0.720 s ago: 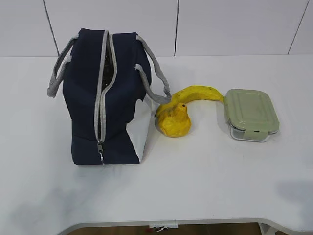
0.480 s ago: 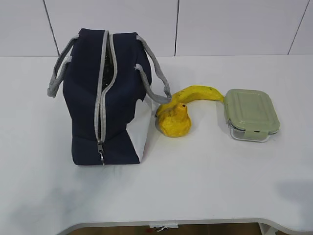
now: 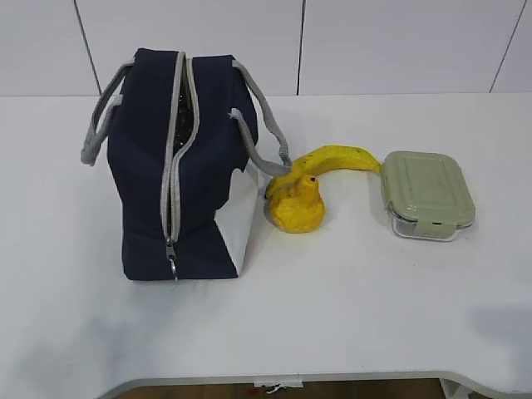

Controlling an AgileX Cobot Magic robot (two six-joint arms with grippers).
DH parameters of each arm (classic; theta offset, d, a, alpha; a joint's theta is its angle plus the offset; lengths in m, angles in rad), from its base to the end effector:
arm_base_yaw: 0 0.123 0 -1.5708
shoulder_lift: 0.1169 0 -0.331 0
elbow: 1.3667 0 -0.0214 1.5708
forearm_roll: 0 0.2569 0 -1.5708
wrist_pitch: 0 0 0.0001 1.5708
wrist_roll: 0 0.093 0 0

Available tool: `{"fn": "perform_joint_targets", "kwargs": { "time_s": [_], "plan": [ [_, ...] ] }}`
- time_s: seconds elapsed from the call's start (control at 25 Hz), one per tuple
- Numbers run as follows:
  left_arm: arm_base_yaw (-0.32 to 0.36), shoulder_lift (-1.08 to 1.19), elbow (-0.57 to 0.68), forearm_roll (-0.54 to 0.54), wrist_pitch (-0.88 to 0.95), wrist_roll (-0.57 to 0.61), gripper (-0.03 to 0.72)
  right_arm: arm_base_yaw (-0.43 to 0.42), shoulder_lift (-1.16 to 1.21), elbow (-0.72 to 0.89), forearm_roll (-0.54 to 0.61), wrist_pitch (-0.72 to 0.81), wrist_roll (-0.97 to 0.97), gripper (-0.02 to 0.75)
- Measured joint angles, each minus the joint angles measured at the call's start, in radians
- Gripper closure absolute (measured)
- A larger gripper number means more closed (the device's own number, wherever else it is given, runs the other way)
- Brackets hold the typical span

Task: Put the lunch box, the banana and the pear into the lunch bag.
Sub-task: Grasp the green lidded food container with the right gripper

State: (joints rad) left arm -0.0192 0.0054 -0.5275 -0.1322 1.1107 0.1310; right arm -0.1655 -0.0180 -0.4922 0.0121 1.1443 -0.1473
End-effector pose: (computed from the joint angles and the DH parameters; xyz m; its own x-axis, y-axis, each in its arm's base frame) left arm -0.0492 -0.0100 0.2838 -0.4674 0.0804 -0.8804 0.1569 0.9876 0.0070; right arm -0.0488 0.0092 0.2694 -0.5298 -0.0553 -0.8463 0.0811 0.9900 -0.1155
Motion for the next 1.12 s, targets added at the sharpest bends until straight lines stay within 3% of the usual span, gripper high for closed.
{"fn": "perform_joint_targets", "kwargs": {
  "time_s": [0.32, 0.56, 1.12],
  "plan": [
    [0.000, 0.000, 0.000, 0.000, 0.000, 0.000, 0.454, 0.000, 0.017, -0.054, 0.003, 0.000, 0.049, 0.356],
    [0.000, 0.000, 0.000, 0.000, 0.000, 0.000, 0.454, 0.000, 0.144, -0.132, 0.004, -0.036, 0.080, 0.356],
    [0.000, 0.000, 0.000, -0.002, 0.000, 0.000, 0.453, 0.000, 0.448, -0.144, 0.088, -0.070, 0.210, 0.357]
  ]
}}
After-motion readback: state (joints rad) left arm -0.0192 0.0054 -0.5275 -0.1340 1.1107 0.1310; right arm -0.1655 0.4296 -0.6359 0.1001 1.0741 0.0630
